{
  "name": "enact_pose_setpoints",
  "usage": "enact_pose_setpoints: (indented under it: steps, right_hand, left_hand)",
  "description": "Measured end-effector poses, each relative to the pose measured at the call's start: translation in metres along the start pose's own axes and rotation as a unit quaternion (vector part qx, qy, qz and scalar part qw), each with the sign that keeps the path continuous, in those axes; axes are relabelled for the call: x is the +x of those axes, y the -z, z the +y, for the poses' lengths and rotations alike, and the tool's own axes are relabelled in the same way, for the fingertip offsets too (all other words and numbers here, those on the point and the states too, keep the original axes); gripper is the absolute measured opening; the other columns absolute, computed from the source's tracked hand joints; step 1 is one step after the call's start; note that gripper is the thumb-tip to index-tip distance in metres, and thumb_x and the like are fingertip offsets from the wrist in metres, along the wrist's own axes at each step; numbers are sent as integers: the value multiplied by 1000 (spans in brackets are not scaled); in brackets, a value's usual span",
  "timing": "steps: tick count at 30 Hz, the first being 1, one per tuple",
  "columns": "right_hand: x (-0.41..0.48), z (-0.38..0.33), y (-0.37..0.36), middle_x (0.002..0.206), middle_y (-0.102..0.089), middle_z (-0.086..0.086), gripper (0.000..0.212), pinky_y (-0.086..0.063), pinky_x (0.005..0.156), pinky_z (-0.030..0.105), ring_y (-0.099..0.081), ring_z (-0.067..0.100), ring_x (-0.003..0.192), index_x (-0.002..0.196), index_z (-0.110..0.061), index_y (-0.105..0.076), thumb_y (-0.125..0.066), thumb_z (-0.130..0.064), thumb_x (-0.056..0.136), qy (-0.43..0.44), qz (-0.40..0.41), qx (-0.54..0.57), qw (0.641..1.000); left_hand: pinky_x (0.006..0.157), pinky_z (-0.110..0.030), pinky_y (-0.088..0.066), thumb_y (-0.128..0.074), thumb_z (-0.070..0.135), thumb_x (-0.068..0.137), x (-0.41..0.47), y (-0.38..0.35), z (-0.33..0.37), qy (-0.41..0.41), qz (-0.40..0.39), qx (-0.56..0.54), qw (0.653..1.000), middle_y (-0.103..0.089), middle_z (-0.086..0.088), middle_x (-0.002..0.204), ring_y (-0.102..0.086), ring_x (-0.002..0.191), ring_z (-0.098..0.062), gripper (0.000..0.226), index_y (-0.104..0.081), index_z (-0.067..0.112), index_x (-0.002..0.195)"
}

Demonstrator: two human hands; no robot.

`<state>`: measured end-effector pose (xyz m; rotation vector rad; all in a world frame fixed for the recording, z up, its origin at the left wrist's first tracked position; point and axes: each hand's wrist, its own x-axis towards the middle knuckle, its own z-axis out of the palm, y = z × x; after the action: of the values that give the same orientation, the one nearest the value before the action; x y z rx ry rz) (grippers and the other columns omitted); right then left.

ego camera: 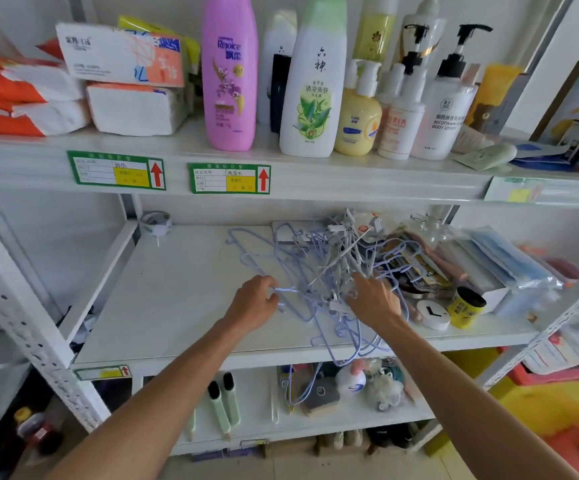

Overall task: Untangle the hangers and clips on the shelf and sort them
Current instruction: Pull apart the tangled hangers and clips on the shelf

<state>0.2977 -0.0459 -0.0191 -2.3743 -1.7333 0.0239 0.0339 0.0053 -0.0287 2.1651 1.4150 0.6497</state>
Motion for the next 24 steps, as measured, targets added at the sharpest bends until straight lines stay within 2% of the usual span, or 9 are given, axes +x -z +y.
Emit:
enact_pose_setpoints:
  steps: [2, 4, 7, 10, 15, 17, 21, 23, 24]
  right_hand:
    - [9, 4, 0, 105, -65, 11, 50, -58, 68, 41, -66, 32, 86, 133, -24, -39, -61, -37, 90, -2, -36, -7, 999]
    - [16, 11, 1, 90, -65, 10, 43, -57, 64, 40, -65, 31, 77, 127, -22, -41, -60, -31, 89, -5, -18, 43, 999]
    - [20, 18, 1, 87, -66, 11, 27, -53, 58, 36, -63, 30, 71, 107, -21, -47, -61, -27, 85, -1, -11, 74, 997]
    - [20, 17, 6, 83, -65, 8, 22, -51, 59, 37, -62, 28, 73, 93, -17, -49, -64, -26, 78, -43, -23, 158, 986]
    - [19, 18, 18, 81, -61, 4, 18, -52, 66, 39, -58, 24, 75, 91, -16, -53, -61, -24, 76, -87, 50, 245, 964]
    - [14, 18, 16, 81, -61, 4, 21, -55, 67, 42, -60, 25, 77, 93, -18, -52, -62, -28, 78, -76, 27, 243, 967]
    - [19, 38, 15, 86, -66, 8, 37, -48, 57, 32, -62, 22, 76, 101, -22, -51, -69, -45, 78, -70, -27, 236, 969]
    - [23, 41, 10, 82, -70, 8, 48, -53, 63, 33, -65, 21, 76, 105, -17, -56, -71, -51, 75, -94, -36, 248, 963]
    - [22, 36, 11, 72, -72, 4, 47, -57, 65, 33, -68, 19, 71, 100, -13, -62, -73, -51, 74, -102, -47, 258, 960]
  left_hand:
    - [94, -37, -48, -57, 18, 92, 0, 0, 1, -2, 29, -8, 1000, -65, -9, 118, -61, 109, -27, 26, -65, 11, 115]
    - [91, -35, -47, -58, 18, 92, 0, 1, 3, -3, 50, -22, 998, -65, -9, 115, -61, 106, -27, 24, -65, 9, 114]
    - [85, -31, -45, -57, 18, 93, -10, -1, 0, 4, 59, -20, 998, -64, -10, 110, -61, 99, -25, 24, -64, 9, 114]
    - [89, -33, -46, -57, 21, 93, -21, -1, -3, 21, 65, -8, 998, -63, -9, 112, -61, 102, -25, 27, -63, 10, 116]
    - [79, -29, -46, -56, 25, 94, -25, 11, 2, 35, 60, -9, 998, -63, -8, 117, -62, 99, -25, 30, -62, 12, 120]
    - [77, -28, -45, -56, 27, 94, -27, 14, 3, 47, 55, -15, 997, -64, -7, 120, -62, 98, -24, 32, -61, 12, 123]
    - [95, -29, -45, -57, 25, 94, -40, 18, 19, 43, 51, -29, 997, -62, -8, 129, -59, 116, -24, 40, -57, 10, 131]
    - [101, -28, -42, -57, 26, 95, -56, 22, 20, 59, 35, -28, 997, -58, -8, 137, -56, 123, -24, 45, -53, 10, 136]
    - [103, -28, -41, -56, 27, 95, -64, 25, 19, 73, 27, -27, 997, -55, -8, 140, -55, 124, -24, 47, -51, 10, 139]
